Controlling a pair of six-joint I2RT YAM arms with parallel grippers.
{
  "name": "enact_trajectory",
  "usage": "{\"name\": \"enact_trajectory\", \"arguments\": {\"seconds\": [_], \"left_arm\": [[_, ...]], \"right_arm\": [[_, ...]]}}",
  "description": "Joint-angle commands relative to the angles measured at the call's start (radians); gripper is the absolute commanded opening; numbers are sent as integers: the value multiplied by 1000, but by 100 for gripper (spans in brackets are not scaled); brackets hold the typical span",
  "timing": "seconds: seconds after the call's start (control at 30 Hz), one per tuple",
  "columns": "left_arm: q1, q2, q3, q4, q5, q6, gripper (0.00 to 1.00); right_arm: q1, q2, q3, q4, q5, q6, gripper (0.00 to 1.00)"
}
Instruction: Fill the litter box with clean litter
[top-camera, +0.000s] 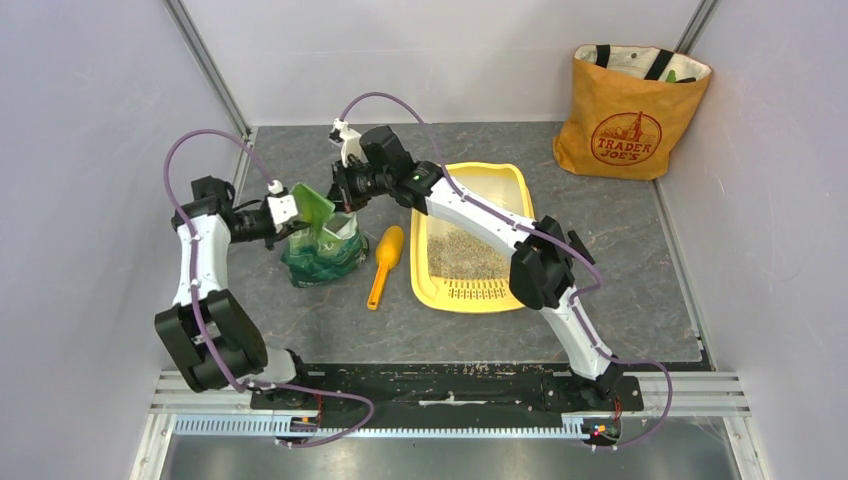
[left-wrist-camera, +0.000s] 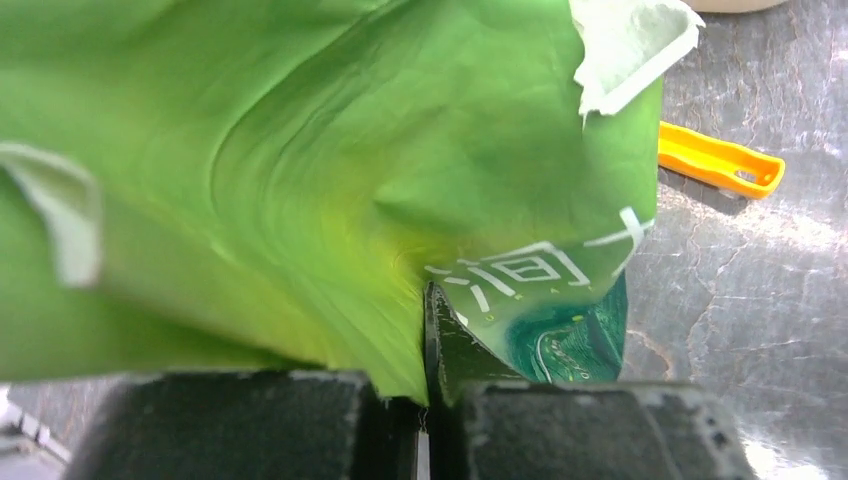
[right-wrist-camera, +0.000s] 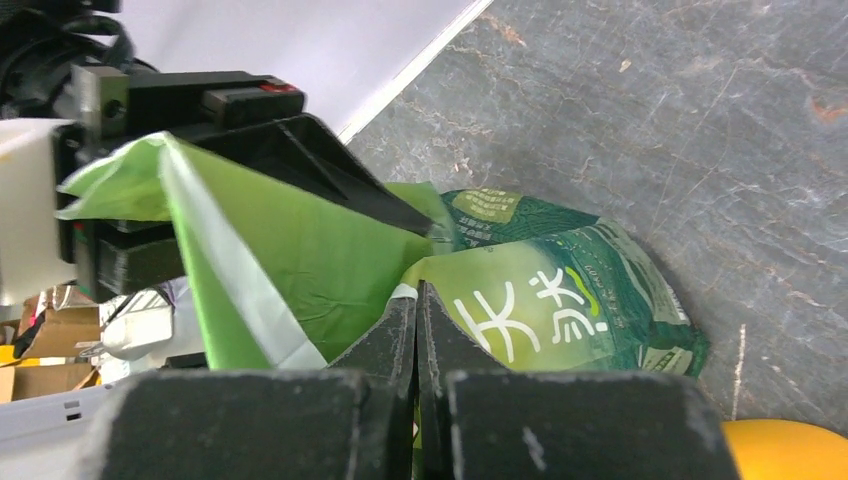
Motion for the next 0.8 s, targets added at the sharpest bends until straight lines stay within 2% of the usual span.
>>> {"name": "enact_trajectory", "arguments": {"seconds": [0.0, 0.07, 0.2, 0.27, 0.33, 0.37, 0.4, 0.47, 0.5, 0.67, 0.77], "left_arm": [[48, -64, 20, -15, -64, -157, 6], [77, -86, 45, -19, -53, -210, 14], [117, -148, 59, -32, -39, -236, 31], [121, -179, 63, -32, -40, -265, 39], [123, -206, 65, -18, -43, -305, 48], [122, -218, 66, -4, -44, -342, 60], [121, -234, 67, 26, -48, -387, 65], [122, -255, 71, 91, -66, -492, 70], [122, -265, 75, 117, -76, -544, 80], [126, -304, 147, 197, -116, -753, 85], [125, -325, 210, 207, -144, -876, 86]], "right_arm": [[-19, -63, 26, 58, -16, -32, 0], [-29, -77, 12, 32, 27, -64, 0], [-40, -107, -21, 21, 92, -107, 11], [-42, -115, -26, 20, 98, -117, 26], [-45, -117, -26, 21, 91, -121, 34], [-45, -119, -26, 21, 88, -123, 37], [-47, -120, -26, 21, 85, -127, 41], [-49, -127, -27, 20, 80, -133, 48], [-51, -132, -28, 21, 79, -135, 54], [-64, -170, -43, 37, 68, -153, 71], [-78, -210, -73, 67, 71, -147, 76]]}}
